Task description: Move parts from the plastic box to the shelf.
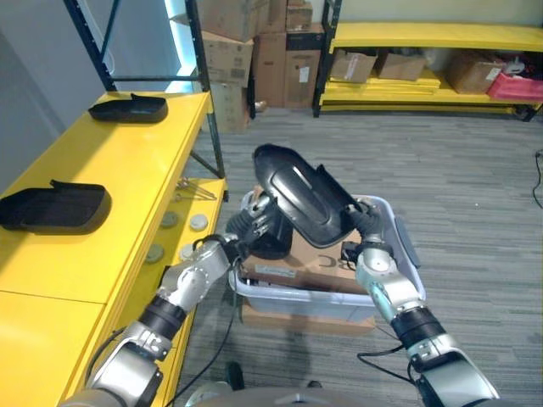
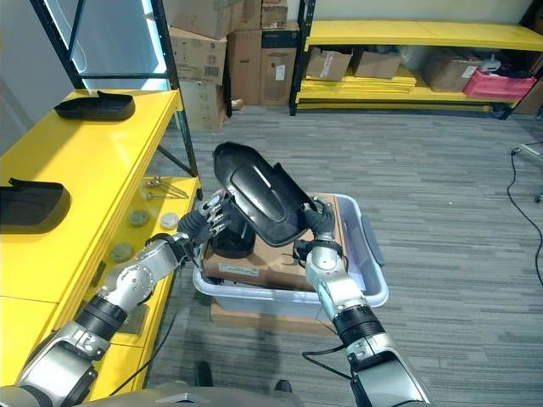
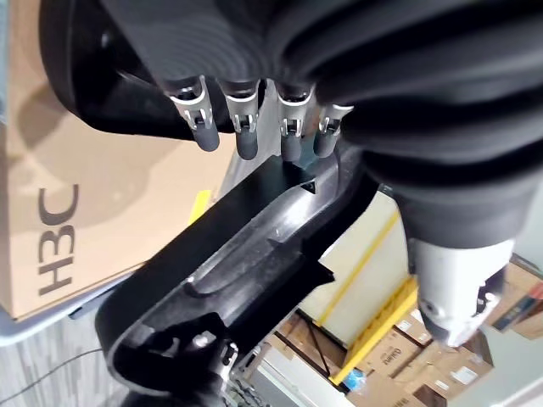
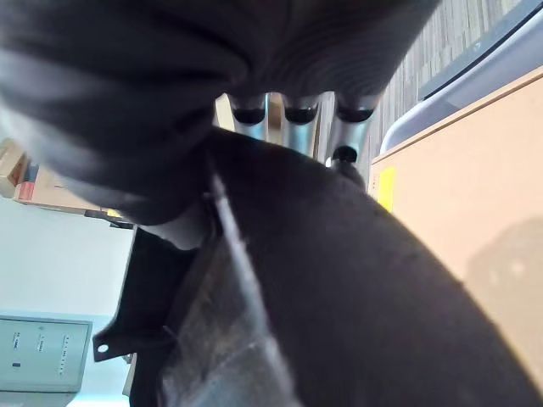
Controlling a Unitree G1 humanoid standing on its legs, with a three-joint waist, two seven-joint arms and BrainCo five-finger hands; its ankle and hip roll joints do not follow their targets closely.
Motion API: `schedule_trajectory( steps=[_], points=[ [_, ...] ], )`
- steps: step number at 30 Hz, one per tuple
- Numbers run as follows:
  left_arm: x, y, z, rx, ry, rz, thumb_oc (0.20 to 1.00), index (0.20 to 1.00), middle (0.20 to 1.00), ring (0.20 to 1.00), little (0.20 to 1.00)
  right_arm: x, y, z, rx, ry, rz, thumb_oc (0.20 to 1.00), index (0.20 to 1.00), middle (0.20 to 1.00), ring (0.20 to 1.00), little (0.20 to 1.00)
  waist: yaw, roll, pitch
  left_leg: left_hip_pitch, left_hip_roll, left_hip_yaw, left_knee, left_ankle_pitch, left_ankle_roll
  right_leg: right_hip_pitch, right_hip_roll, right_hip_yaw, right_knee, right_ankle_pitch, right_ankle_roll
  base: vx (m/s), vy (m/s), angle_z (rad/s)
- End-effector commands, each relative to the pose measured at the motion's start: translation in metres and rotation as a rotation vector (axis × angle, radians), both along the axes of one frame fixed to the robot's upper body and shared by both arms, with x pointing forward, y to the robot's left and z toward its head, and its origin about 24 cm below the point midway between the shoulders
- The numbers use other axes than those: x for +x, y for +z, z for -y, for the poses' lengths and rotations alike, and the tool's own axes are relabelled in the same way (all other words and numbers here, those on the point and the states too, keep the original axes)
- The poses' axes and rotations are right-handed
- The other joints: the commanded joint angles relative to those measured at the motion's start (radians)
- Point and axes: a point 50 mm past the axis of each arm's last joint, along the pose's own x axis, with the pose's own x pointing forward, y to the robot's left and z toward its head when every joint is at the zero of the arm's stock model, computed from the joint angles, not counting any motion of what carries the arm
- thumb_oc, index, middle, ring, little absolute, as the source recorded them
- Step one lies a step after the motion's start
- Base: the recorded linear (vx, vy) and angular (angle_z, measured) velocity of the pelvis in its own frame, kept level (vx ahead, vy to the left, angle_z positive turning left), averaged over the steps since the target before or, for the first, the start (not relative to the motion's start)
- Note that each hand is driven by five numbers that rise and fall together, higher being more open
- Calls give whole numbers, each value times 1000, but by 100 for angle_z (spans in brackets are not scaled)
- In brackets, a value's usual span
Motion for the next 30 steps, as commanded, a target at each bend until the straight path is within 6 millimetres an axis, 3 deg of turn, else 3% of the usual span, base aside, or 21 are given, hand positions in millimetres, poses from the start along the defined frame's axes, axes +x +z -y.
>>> schedule_trajectory(
  steps=[1, 4, 8, 14, 19, 30],
  points=[
    [7, 6, 35, 48, -72, 25, 1000, 1000, 1000, 1000, 1000, 21, 41, -26, 52, 83, 182, 200, 200, 200, 200, 200, 24, -9, -64, 59, 31, 6, 60, -171, -19, -47, -8, -24, -2, -34, 45, 7, -18, -5],
    [13, -3, 13, 121, 93, -30, 1000, 1000, 1000, 1000, 1000, 19, 40, -21, 52, 62, 179, 200, 200, 200, 200, 200, 27, -10, -65, 63, 29, 4, 62, -174, -21, -45, -8, -25, -2, -36, 47, 9, -15, -2],
    [20, -8, -7, 161, 178, -19, 1000, 1000, 1000, 1000, 1000, 18, 39, -17, 55, 38, 176, 200, 200, 200, 200, 200, 37, -9, -65, 64, 29, 0, 63, -173, -23, -41, -10, -35, -2, -36, 47, 0, 0, 0],
    [21, -10, -13, 126, 183, -26, 1000, 1000, 1000, 1000, 1000, 19, 38, -17, 62, 37, 168, 200, 200, 200, 200, 200, 47, -7, -57, 66, 26, -12, 61, -170, -24, -36, -12, -51, -2, -33, 48, 2, -1, 2],
    [17, -7, 1, 82, 121, -17, 1000, 1000, 1000, 1000, 1000, 18, 33, -23, 85, 47, 155, 200, 200, 200, 200, 200, 50, -4, -55, 70, 22, -17, 55, -170, -23, -32, -13, -58, -2, -33, 47, 12, 2, 5],
    [0, -2, 56, 29, -58, -19, 1000, 1000, 1000, 1000, 1000, 19, 19, -50, 144, 93, 114, 200, 200, 200, 200, 200, 39, -10, -56, 75, 20, -13, 46, -173, -19, -34, -9, -58, -2, -33, 45, 0, 0, 0]
  ],
)
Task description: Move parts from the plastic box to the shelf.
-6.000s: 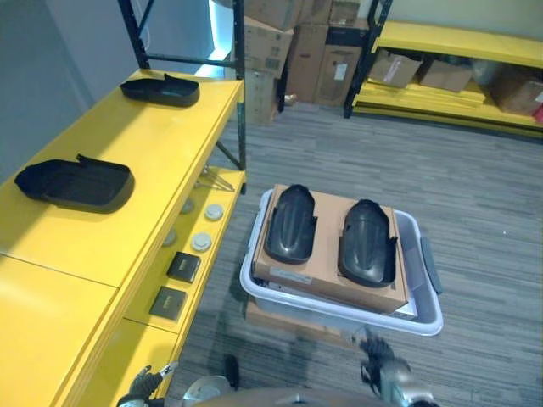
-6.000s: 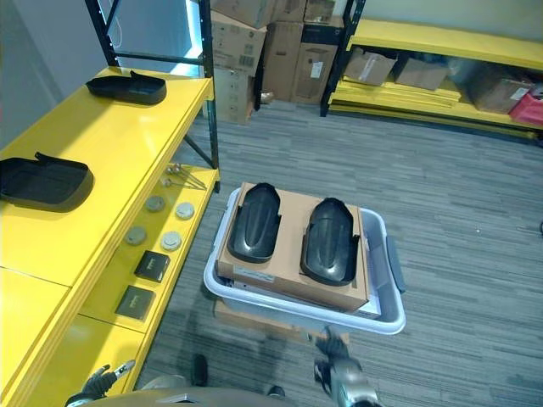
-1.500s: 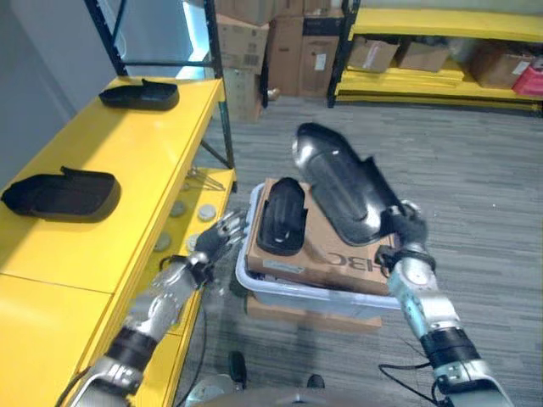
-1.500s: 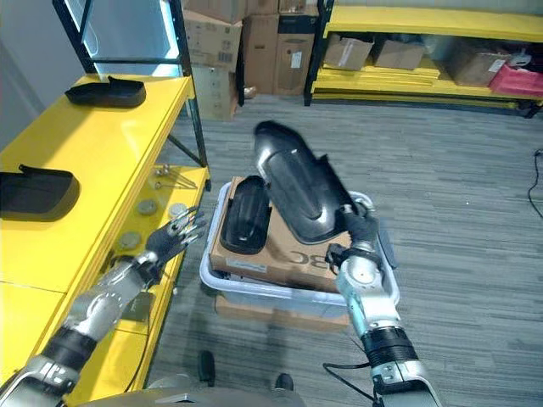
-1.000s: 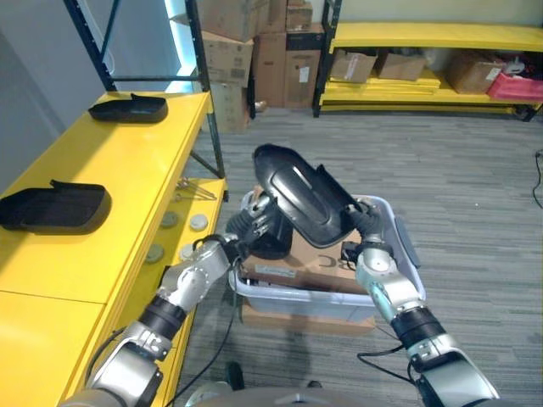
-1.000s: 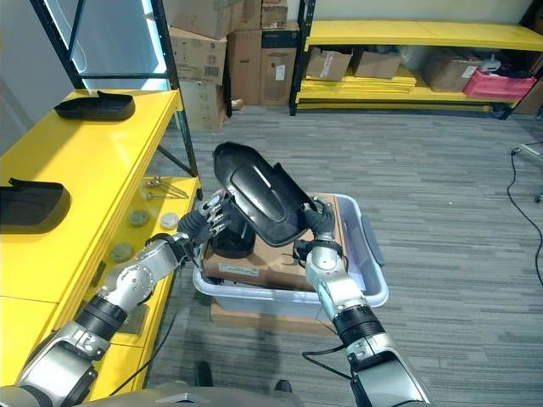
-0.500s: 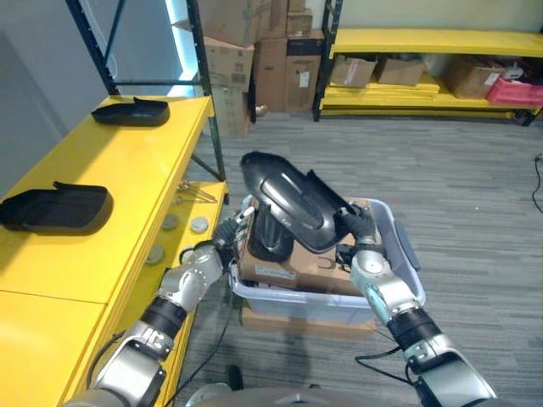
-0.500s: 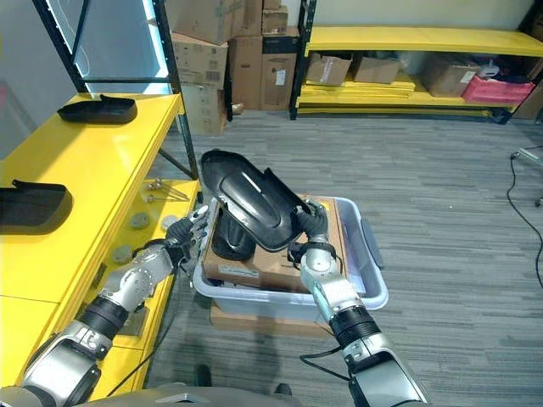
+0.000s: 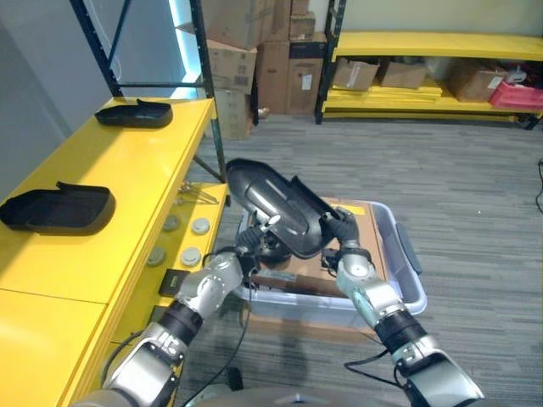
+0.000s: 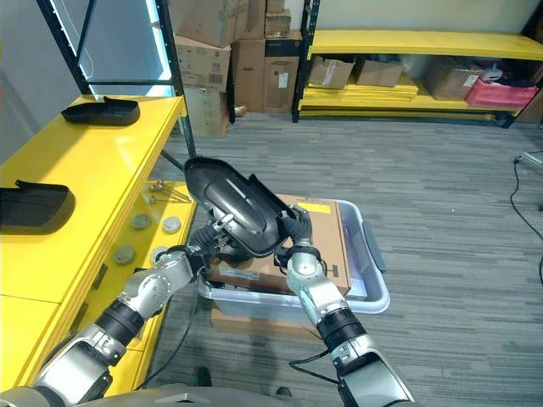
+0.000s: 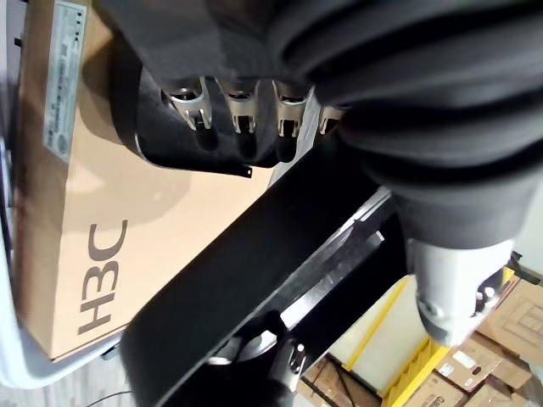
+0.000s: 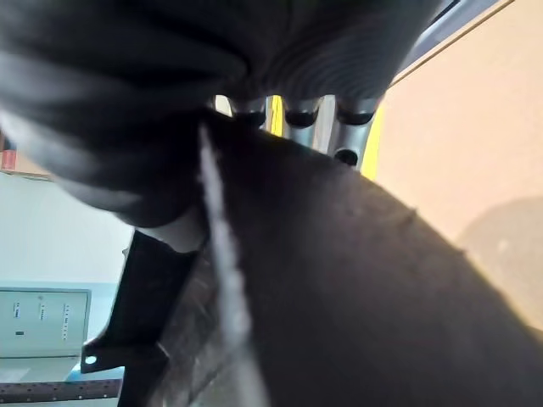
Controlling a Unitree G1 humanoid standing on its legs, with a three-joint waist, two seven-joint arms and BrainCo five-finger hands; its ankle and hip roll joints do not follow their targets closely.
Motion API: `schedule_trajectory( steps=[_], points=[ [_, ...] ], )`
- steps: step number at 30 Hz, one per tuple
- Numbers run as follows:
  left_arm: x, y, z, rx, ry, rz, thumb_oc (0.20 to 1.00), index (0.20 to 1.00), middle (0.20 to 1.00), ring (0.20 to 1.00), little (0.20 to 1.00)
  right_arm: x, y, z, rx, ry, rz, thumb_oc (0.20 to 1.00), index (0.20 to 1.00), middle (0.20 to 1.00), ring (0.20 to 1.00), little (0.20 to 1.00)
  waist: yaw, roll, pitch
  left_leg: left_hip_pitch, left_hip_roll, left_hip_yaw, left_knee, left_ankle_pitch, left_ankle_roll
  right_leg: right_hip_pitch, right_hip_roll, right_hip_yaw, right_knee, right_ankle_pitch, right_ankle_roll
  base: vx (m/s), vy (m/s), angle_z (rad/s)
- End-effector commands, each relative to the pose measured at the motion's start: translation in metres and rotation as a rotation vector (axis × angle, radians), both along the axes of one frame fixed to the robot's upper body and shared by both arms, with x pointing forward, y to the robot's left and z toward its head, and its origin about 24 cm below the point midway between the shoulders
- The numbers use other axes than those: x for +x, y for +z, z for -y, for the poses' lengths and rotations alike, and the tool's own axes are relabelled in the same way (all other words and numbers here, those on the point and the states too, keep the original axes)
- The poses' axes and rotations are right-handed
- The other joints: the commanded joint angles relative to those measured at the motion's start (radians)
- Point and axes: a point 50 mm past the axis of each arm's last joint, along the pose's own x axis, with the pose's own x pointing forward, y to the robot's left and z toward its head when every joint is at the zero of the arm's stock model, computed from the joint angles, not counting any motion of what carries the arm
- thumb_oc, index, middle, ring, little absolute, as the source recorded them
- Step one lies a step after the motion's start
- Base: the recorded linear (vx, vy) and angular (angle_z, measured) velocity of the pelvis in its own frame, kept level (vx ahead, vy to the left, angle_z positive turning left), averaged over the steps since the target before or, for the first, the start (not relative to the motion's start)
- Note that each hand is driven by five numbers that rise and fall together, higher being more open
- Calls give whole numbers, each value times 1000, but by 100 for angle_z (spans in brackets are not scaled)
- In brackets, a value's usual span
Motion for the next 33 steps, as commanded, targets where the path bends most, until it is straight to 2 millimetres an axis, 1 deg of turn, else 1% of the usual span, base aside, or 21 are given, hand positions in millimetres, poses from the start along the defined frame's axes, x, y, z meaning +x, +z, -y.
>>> schedule_trajectory(
  steps=[1, 6, 12, 13, 14, 18, 20, 23, 24, 28, 31, 32, 33],
  points=[
    [10, 23, 31, -68, -85, 72, 1000, 1000, 1000, 1000, 1000, 24, 35, -11, 83, 1, 161, 200, 200, 200, 200, 200, 30, -12, -48, 60, 17, 1, 46, -168, -12, -53, -10, -42, 1, -21, 42, 0, 0, 0],
    [3, 23, 48, -77, -125, 81, 1000, 1000, 1000, 1000, 1000, 23, 28, -24, 110, 31, 122, 200, 200, 200, 200, 200, 21, -15, -52, 62, 17, 7, 43, -169, -11, -55, -9, -37, 1, -20, 42, 0, 0, 0],
    [3, 29, 53, -94, -107, 120, 1000, 1000, 1000, 1000, 1000, 22, 22, -34, 125, 60, 95, 200, 200, 200, 200, 200, 20, -16, -53, 64, 17, 10, 42, -171, -11, -55, -9, -34, 1, -22, 42, 0, 0, 0],
    [4, 32, 52, -95, -105, 151, 542, 542, 542, 542, 542, 21, 22, -37, 132, 73, 87, 200, 200, 200, 200, 200, 20, -17, -53, 65, 16, 11, 42, -172, -11, -54, -9, -34, 1, -23, 42, 0, 0, 0],
    [5, 33, 52, -99, -107, 168, 200, 200, 200, 200, 200, 21, 21, -38, 135, 81, 81, 200, 200, 200, 200, 200, 20, -17, -54, 66, 16, 12, 41, -172, -11, -54, -9, -34, 1, -23, 42, 0, 0, 0],
    [5, 39, 51, -117, -110, 221, 200, 200, 200, 200, 200, 20, 19, -43, 141, 122, 65, 200, 200, 200, 200, 200, 21, -17, -56, 67, 15, 13, 39, -173, -12, -54, -7, -32, 1, -24, 40, 2, 1, -1],
    [4, 47, 52, -132, -112, 279, 200, 200, 200, 200, 200, 17, 17, -51, 158, 167, 47, 200, 200, 200, 200, 200, 24, -18, -55, 66, 14, 11, 41, -174, -11, -53, -8, -35, 1, -25, 40, 7, 7, -6],
    [4, 52, 52, -136, -111, 305, 200, 200, 200, 200, 200, 15, 15, -54, 161, 185, 40, 200, 200, 200, 200, 200, 25, -18, -55, 66, 13, 10, 39, -174, -11, -54, -8, -36, 1, -25, 40, 1, 2, -1],
    [4, 58, 51, -137, -106, 338, 200, 200, 200, 200, 200, 13, 13, -57, 164, 205, 28, 200, 200, 200, 200, 200, 28, -18, -54, 66, 12, 8, 40, -175, -11, -52, -9, -38, 1, -25, 40, 0, 0, 0],
    [4, 64, 50, -144, -79, 357, 200, 200, 200, 200, 200, 11, 11, -64, 168, 232, 15, 200, 200, 200, 200, 200, 34, -18, -53, 65, 11, 5, 41, -174, -11, -50, -9, -41, 1, -26, 37, 0, 0, 0],
    [6, 67, 45, -109, -52, 411, 200, 200, 200, 200, 200, 10, 12, -67, 169, 252, 15, 200, 200, 200, 200, 200, 37, -20, -51, 64, 9, 1, 40, -172, -11, -50, -8, -43, 1, -27, 36, 0, 0, 0],
    [7, 69, 41, -78, -38, 449, 200, 200, 200, 200, 200, 9, 11, -67, 169, 246, 9, 300, 300, 300, 300, 300, 40, -19, -51, 64, 9, 0, 39, -172, -11, -48, -8, -45, 1, -28, 36, 0, 0, 0],
    [10, 72, 36, -38, -5, 484, 200, 200, 200, 200, 200, 10, 12, -66, 172, 217, 10, 1000, 1000, 1000, 1000, 1000, 43, -19, -50, 67, 9, -1, 35, -170, -12, -46, -7, -45, 1, -29, 35, 0, 0, 0]
  ],
)
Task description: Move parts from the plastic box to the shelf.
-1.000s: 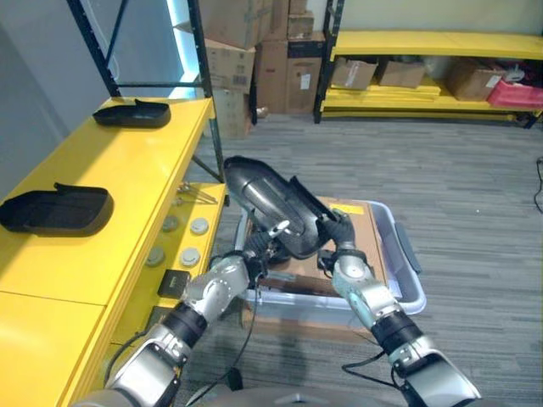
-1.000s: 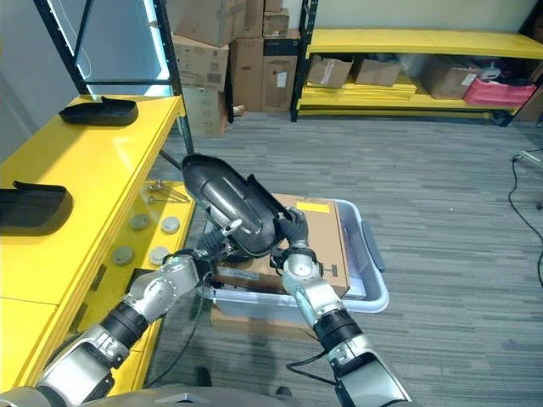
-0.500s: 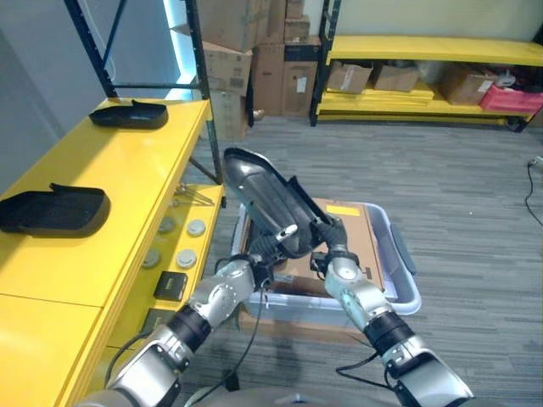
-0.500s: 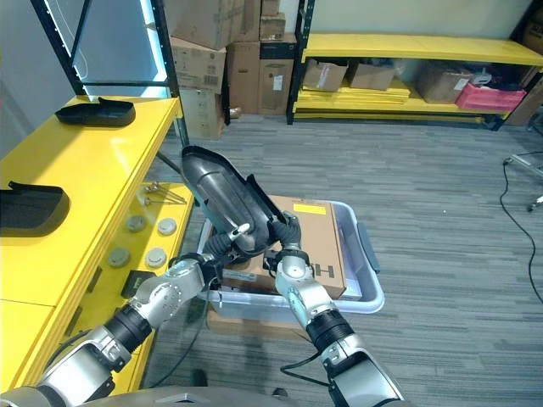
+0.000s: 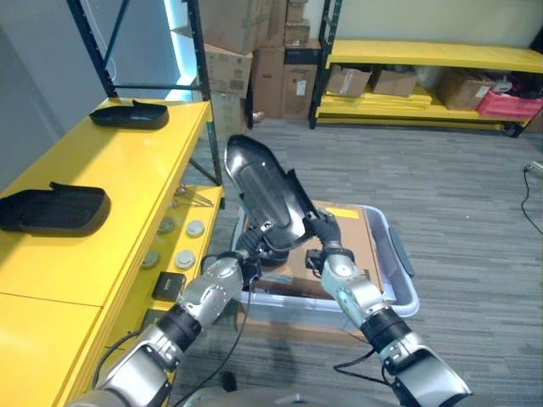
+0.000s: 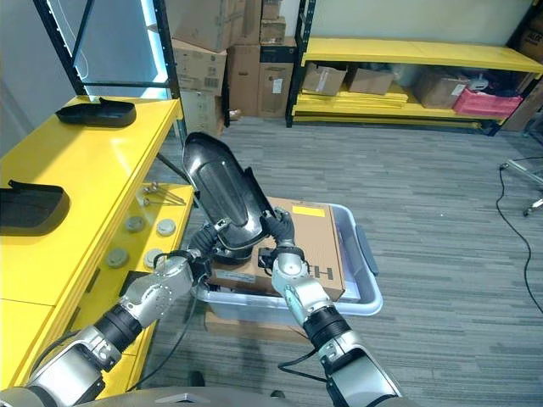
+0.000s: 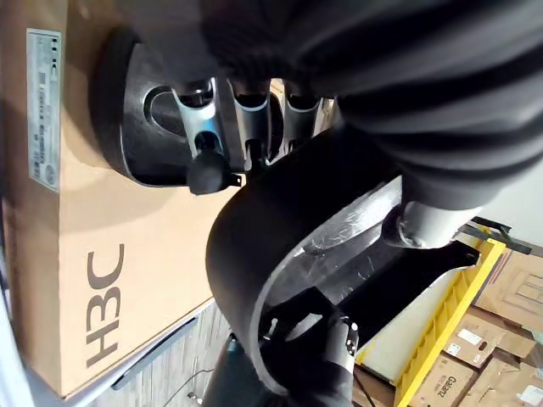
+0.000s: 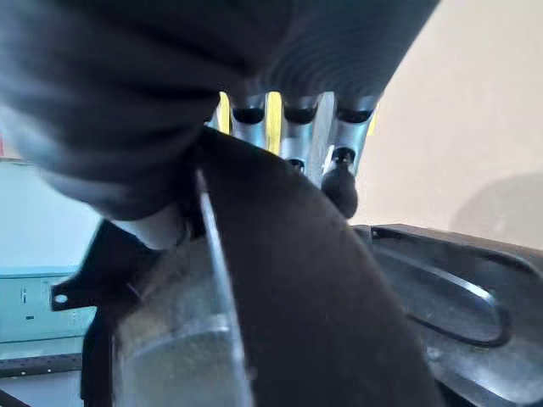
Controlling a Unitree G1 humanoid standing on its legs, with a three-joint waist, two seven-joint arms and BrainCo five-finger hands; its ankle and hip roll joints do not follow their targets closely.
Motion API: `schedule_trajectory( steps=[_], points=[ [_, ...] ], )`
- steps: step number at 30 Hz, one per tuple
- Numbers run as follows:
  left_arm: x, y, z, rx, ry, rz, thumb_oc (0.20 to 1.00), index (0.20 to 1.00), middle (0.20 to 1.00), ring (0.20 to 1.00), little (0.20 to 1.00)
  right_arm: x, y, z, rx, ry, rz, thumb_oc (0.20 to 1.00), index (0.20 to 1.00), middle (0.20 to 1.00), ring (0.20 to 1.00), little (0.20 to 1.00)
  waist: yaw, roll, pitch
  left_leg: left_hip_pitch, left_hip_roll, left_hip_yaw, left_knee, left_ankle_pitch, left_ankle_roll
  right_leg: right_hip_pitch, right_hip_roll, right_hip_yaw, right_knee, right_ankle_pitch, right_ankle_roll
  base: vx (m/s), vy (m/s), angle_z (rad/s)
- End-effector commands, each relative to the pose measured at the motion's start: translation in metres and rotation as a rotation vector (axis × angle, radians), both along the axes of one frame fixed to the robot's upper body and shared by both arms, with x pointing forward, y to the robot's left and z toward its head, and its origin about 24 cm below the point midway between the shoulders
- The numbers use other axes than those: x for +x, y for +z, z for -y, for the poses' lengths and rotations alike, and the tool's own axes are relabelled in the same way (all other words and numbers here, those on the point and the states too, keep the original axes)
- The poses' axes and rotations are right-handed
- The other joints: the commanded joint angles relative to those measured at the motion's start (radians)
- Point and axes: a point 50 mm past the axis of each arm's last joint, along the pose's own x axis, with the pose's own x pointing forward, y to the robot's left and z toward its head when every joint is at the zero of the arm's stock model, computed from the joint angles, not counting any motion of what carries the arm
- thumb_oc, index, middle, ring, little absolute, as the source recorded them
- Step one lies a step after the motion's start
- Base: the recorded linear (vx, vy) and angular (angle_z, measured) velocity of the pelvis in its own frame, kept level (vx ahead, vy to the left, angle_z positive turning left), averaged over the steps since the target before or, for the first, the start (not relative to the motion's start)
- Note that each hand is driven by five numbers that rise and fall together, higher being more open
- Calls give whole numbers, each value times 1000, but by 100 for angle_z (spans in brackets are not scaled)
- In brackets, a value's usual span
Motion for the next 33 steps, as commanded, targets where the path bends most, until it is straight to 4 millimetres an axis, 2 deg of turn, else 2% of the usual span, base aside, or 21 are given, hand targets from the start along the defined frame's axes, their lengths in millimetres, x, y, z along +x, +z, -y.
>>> schedule_trajectory(
  steps=[1, 6, 8, 9, 12, 13, 14, 15, 16, 18, 19, 22, 25, 27, 28, 29, 33],
  points=[
    [15, 75, 38, -140, -43, 356, 200, 200, 200, 200, 200, 10, 18, -29, 75, 59, 44, 1000, 1000, 1000, 1000, 1000, 42, 12, -32, 67, 7, -18, 33, -165, -12, -43, -6, -51, 1, -27, 35, 0, 0, 0],
    [21, 82, 20, -88, 41, 424, 200, 200, 200, 200, 200, 12, 23, -21, 57, 0, 57, 1000, 1000, 1000, 1000, 1000, 49, 13, -32, 68, 6, -24, 30, -162, -14, -41, -7, -52, 1, -28, 35, 0, 0, 0],
    [27, 90, 0, -41, 117, 481, 200, 200, 200, 200, 200, 13, 28, -10, 18, -60, 72, 1000, 1000, 1000, 1000, 1000, 55, 15, -30, 70, 3, -30, 24, -160, -13, -40, -7, -52, 1, -28, 35, 0, 0, 0],
    [27, 90, 0, -41, 117, 481, 200, 200, 200, 200, 200, 13, 28, -10, 18, -60, 72, 1000, 1000, 1000, 1000, 1000, 55, 15, -30, 70, 3, -30, 24, -160, -13, -40, -7, -52, 1, -28, 35, -16, 32, 0],
    [32, 96, -55, 36, 275, 559, 200, 200, 200, 200, 200, 4, 21, 41, -92, -189, 50, 1000, 1000, 1000, 1000, 1000, 55, 18, -29, 70, 1, -34, 19, -156, -12, -40, -7, -51, 1, -29, 37, -13, 25, 0],
    [32, 96, -60, 40, 285, 564, 200, 200, 200, 200, 200, 3, 19, 46, -98, -196, 46, 1000, 1000, 1000, 1000, 1000, 55, 18, -29, 70, 1, -34, 19, -155, -12, -40, -7, -51, 1, -28, 37, -19, 33, 0],
    [31, 95, -76, 58, 329, 580, 200, 200, 200, 200, 200, -4, 11, 64, -134, -234, 24, 1000, 1000, 1000, 1000, 1000, 52, 19, -29, 70, 1, -32, 17, -153, -12, -42, -6, -50, 1, -28, 38, 0, 0, 0],
    [30, 95, -80, 66, 343, 587, 200, 200, 200, 200, 200, -6, 9, 69, -148, -244, 16, 1000, 1000, 1000, 1000, 1000, 52, 19, -29, 70, 1, -32, 16, -153, -12, -42, -6, -49, 1, -29, 38, -18, 32, 3],
    [28, 95, -97, 93, 385, 612, 200, 200, 200, 200, 200, -16, 0, 88, -195, -274, -11, 1000, 1000, 1000, 1000, 1000, 48, 19, -29, 71, 1, -30, 12, -151, -11, -44, -4, -47, 1, -28, 38, -18, 27, 3],
    [25, 98, -115, 135, 441, 652, 200, 200, 200, 200, 200, -28, -13, 107, -251, -305, -67, 1000, 1000, 1000, 1000, 1000, 43, 18, -28, 71, 2, -27, 9, -149, -10, -47, -4, -44, 1, -28, 39, -21, 36, 0],
    [18, 101, -138, 202, 500, 709, 200, 200, 200, 200, 200, -46, -28, 129, -353, -322, -133, 1000, 1000, 1000, 1000, 1000, 34, 18, -26, 76, 2, -23, 3, -148, -10, -46, -1, -40, 1, -30, 39, -25, 37, -4],
    [11, 109, -157, 262, 559, 765, 200, 200, 200, 200, 200, -64, -45, 146, -376, -350, -234, 1000, 1000, 1000, 1000, 1000, 30, 13, -27, 68, 1, -22, 1, -145, -10, -55, -1, -35, 1, -28, 39, -27, 30, -6],
    [0, 127, -181, 308, 638, 845, 200, 200, 200, 200, 200, -101, -81, 167, -430, -349, -437, 1000, 1000, 1000, 1000, 1000, 30, 8, -26, 61, -4, -25, -3, -147, -9, -62, -3, -32, 1, -27, 44, -31, 48, -4],
    [-8, 139, -190, 321, 672, 896, 200, 200, 200, 200, 200, -127, -106, 168, -459, -293, -582, 1000, 1000, 1000, 1000, 1000, 36, 7, -25, 55, -11, -33, -6, -149, -5, -66, -7, -32, 1, -26, 49, -28, 57, -1],
    [-10, 142, -192, 326, 682, 911, 200, 200, 200, 200, 200, -132, -111, 168, -472, -276, -613, 1000, 1000, 1000, 1000, 1000, 38, 7, -26, 52, -13, -35, -7, -149, -5, -67, -7, -32, 1, -25, 49, -20, 63, -1],
    [-15, 151, -196, 334, 697, 947, 200, 200, 200, 200, 200, -154, -129, 164, -468, -231, -717, 1000, 1000, 1000, 1000, 1000, 47, 8, -23, 50, -20, -48, -8, -153, -2, -66, -12, -34, 1, -24, 55, -21, 47, -1],
    [-26, 162, -200, 356, 721, 1004, 200, 200, 200, 200, 200, -184, -152, 150, -473, -156, -860, 1000, 1000, 1000, 1000, 1000, 68, 8, -21, 32, -35, -79, -8, -153, 7, -71, -21, -36, 1, -16, 63, -5, 10, 0]
  ],
)
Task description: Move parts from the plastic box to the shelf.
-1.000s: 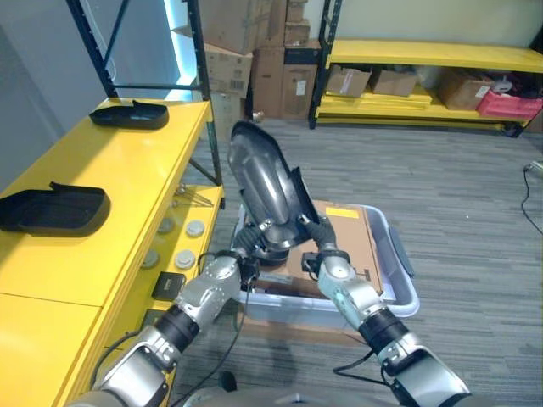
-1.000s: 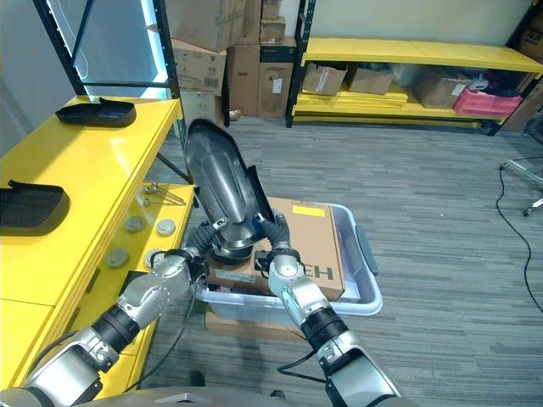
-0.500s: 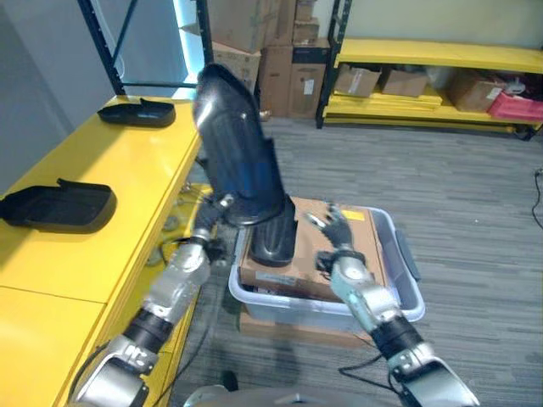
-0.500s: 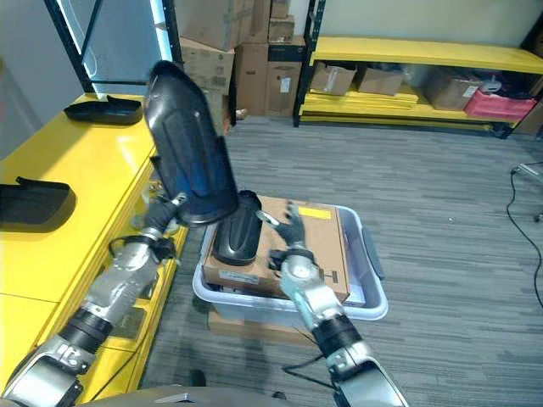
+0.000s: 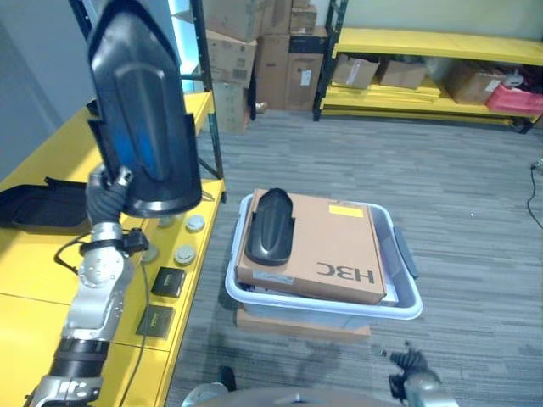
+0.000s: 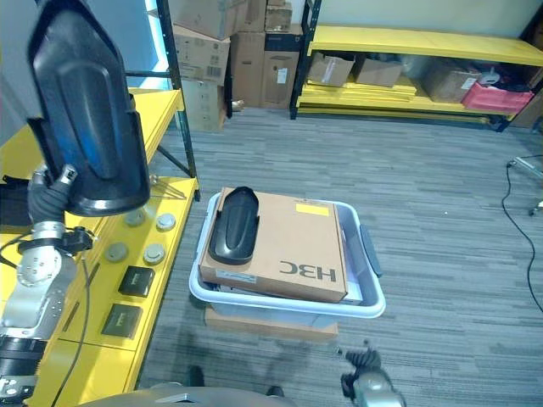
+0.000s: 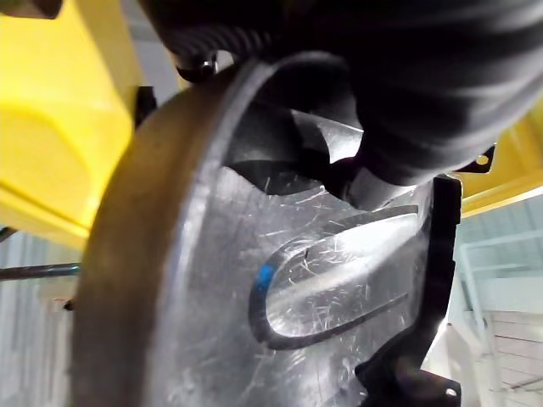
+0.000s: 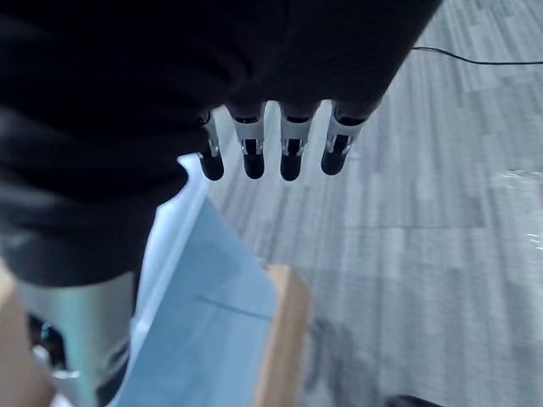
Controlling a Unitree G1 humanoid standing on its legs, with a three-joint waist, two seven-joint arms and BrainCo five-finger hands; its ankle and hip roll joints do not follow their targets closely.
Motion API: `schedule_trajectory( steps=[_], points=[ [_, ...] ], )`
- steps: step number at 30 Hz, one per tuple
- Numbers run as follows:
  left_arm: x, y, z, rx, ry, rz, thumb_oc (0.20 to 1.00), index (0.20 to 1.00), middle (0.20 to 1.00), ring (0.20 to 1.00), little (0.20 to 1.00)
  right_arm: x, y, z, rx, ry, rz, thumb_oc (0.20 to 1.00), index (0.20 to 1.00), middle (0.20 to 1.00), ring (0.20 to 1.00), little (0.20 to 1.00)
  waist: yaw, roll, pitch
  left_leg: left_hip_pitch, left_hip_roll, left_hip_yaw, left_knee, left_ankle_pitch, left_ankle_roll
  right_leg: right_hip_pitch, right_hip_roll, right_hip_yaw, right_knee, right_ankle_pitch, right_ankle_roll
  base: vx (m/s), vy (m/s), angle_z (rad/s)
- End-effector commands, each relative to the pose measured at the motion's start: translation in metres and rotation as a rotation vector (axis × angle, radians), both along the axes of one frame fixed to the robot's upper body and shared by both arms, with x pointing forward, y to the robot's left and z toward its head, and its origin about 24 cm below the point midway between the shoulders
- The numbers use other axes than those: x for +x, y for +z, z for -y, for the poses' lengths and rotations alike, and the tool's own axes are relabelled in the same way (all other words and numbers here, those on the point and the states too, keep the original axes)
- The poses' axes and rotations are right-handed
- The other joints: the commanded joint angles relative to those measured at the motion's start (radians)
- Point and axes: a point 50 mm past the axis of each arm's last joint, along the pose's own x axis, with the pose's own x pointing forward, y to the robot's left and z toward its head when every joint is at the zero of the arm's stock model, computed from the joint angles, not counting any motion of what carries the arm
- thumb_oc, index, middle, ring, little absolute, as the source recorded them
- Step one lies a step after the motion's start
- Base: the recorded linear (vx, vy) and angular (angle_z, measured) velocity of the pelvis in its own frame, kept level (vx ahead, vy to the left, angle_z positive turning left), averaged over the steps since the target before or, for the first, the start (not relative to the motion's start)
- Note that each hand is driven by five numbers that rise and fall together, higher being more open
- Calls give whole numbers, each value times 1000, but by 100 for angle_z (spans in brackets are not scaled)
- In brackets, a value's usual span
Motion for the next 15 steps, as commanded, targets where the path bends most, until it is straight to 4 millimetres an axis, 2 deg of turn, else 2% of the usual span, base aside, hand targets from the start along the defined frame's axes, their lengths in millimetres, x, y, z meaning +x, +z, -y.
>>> schedule_trajectory(
  steps=[1, 3, 6, 8, 10, 13, 15],
  points=[
    [-6, 43, -4, 112, 36, 215, 200, 200, 200, 200, 200, 3, -6, -9, -1, 126, -45, 1000, 1000, 1000, 1000, 1000, 40, 16, -38, 29, -39, -100, 0, -133, 20, -58, -19, -40, 2, 3, 59, -22, 20, 12],
    [-12, 47, -6, 110, 35, 227, 200, 200, 200, 200, 200, -15, -17, -21, 11, 160, -111, 1000, 1000, 1000, 1000, 1000, 54, 25, -29, 23, -48, -149, 0, -132, 29, -60, -13, -25, 33, -16, 56, -20, 17, 39],
    [-13, 45, -4, 120, -2, 222, 200, 200, 200, 200, 200, -39, -26, -26, 26, 172, -183, 1000, 1000, 1000, 1000, 1000, 43, 36, -23, 13, -64, -246, 0, -117, 34, -78, 43, 60, 82, -58, 25, 3, -9, 65],
    [-11, 41, 0, 113, -10, 207, 200, 200, 200, 200, 200, -51, -30, -29, 32, 212, -219, 1000, 1000, 1000, 1000, 1000, 36, 35, -18, 4, -76, -316, 0, -104, 27, -80, 79, 98, 90, -68, 8, 14, -48, 191],
    [-12, 40, -1, 113, 17, 201, 200, 200, 200, 200, 200, -52, -30, -30, 26, 235, -228, 1000, 1000, 1000, 1000, 1000, 37, 33, -17, 2, -77, -328, 0, -101, 24, -79, 82, 93, 89, -69, 6, -10, -78, 212],
    [-18, 32, -7, 108, 56, 178, 200, 200, 200, 200, 200, -52, -31, -27, 7, 284, -299, 1000, 1000, 1000, 1000, 1000, 83, 23, 0, -17, -63, -360, 3, -79, 0, -62, 101, 65, 65, -67, -11, -34, -126, 96],
    [-21, 31, -9, 108, 66, 168, 200, 200, 200, 200, 200, -51, -31, -24, -2, 300, -319, 1000, 1000, 1000, 1000, 1000, 95, 22, 6, -24, -57, -359, 5, -71, -8, -55, 105, 50, 55, -65, -15, -35, -77, 120]
  ],
)
